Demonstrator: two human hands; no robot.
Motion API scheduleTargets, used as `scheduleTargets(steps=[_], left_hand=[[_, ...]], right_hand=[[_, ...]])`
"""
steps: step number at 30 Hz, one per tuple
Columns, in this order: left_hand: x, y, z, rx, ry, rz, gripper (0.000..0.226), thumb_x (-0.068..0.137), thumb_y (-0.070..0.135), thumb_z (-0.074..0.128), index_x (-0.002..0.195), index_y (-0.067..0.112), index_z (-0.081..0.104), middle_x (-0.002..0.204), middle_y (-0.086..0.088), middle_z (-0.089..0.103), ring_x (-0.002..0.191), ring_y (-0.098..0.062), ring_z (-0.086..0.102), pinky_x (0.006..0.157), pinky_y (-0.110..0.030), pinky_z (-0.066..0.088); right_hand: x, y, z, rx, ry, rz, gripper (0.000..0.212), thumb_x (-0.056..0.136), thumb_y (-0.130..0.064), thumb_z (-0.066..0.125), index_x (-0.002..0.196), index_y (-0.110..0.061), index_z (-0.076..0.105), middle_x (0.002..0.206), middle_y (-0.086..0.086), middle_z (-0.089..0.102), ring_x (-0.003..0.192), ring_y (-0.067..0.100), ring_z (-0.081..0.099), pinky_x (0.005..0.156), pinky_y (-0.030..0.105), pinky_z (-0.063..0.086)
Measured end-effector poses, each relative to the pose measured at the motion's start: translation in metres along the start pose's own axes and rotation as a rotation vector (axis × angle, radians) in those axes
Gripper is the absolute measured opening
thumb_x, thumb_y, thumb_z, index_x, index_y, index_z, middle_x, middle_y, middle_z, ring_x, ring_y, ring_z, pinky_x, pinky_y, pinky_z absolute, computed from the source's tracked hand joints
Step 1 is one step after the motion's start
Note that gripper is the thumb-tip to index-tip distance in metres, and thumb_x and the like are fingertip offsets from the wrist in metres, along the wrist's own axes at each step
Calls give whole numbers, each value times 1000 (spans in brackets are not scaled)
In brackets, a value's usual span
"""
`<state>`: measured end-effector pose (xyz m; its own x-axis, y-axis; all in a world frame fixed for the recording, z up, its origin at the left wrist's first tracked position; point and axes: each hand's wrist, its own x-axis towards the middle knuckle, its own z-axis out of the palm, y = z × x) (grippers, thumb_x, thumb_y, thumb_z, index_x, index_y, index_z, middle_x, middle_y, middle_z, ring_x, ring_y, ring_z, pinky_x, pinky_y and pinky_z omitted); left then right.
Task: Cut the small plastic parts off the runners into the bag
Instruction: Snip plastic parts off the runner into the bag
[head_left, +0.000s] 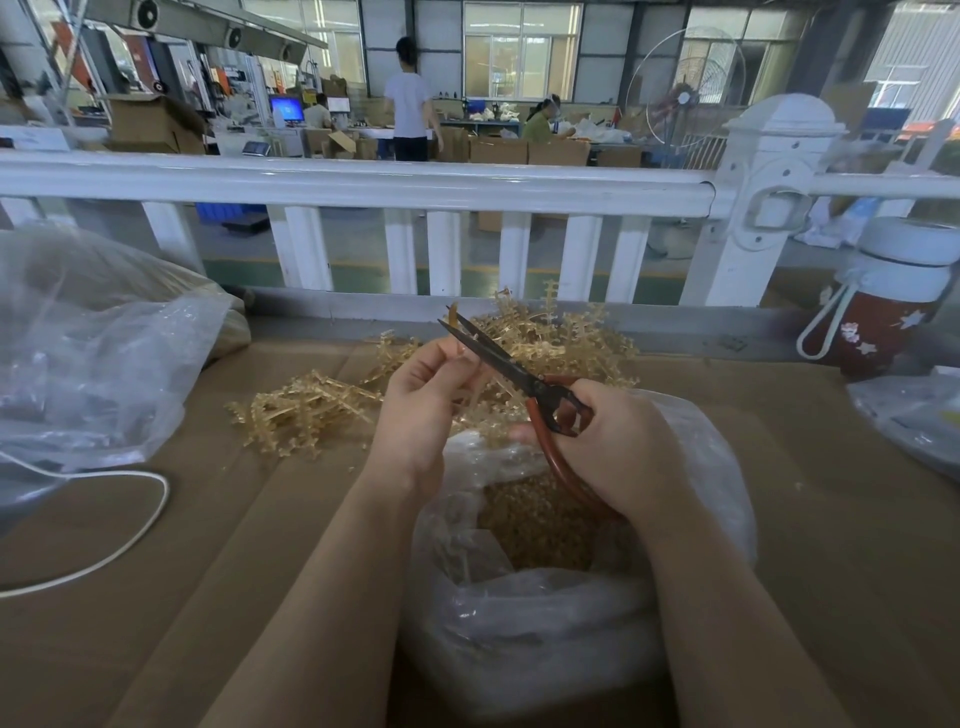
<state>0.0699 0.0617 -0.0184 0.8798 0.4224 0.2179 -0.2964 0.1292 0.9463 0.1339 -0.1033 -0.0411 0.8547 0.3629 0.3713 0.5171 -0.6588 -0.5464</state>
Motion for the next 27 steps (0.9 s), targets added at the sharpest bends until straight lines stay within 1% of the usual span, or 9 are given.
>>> scheduleTargets(steps=[2,4,6,9,11,15,20,24,27], left_hand=[[-1,-1,1,27,-39,17,19,97,8,56,83,15,67,81,-3,66,69,-8,58,71,-21,47],[-2,-1,3,43,-66,38,21,97,8,57,81,16,69,79,7,71,70,-2,64,69,-13,49],[-2,-1,4,61,-76,60,24,96,5,57,81,18,70,80,9,73,73,0,66,69,-10,49],[-3,-1,4,87,-91,83,29,95,3,56,79,21,72,81,7,73,75,-2,66,71,-12,49],[-2,-2,3,108,-94,77,29,95,4,57,79,23,73,80,5,71,74,-5,62,73,-16,48],[-2,-3,2,102,-105,65,32,95,6,57,77,26,74,78,5,69,72,-5,60,75,-18,47],[-3,-2,2,107,-103,58,30,97,11,57,79,27,74,81,5,69,74,-6,60,84,-27,48],[-3,-2,2,92,-107,51,28,97,8,55,82,24,73,82,5,70,76,-7,62,80,-19,52],[-1,-2,2,74,-100,37,18,97,6,55,88,11,69,78,7,70,72,-4,62,72,-15,51]], right_hand=[[0,0,0,-44,21,-13,64,64,-92,57,93,-35,65,73,-20,66,66,-5,57,53,11,35],[0,1,0,-62,38,-15,68,61,-96,51,86,-34,61,70,-19,64,65,-4,56,53,13,34],[0,0,0,-79,64,-21,66,60,-97,50,81,-34,57,68,-18,62,63,-4,54,52,15,32],[-1,0,0,-91,96,-44,70,59,-99,43,81,-34,56,68,-18,60,62,-5,53,51,15,31],[-1,0,0,-86,99,-52,72,58,-100,39,83,-34,57,71,-20,60,64,-6,52,52,14,31],[-1,0,1,-54,87,-53,73,57,-98,40,86,-34,60,74,-21,61,67,-7,53,55,11,31],[-2,-2,1,-45,110,-59,67,58,-95,45,79,-33,58,67,-21,57,63,-6,51,52,12,29],[-2,-3,1,-23,107,-54,68,54,-98,43,77,-36,57,64,-23,56,61,-7,52,51,12,30],[0,-2,1,0,91,-46,75,52,-99,43,87,-36,64,68,-24,59,66,-7,53,54,14,33]])
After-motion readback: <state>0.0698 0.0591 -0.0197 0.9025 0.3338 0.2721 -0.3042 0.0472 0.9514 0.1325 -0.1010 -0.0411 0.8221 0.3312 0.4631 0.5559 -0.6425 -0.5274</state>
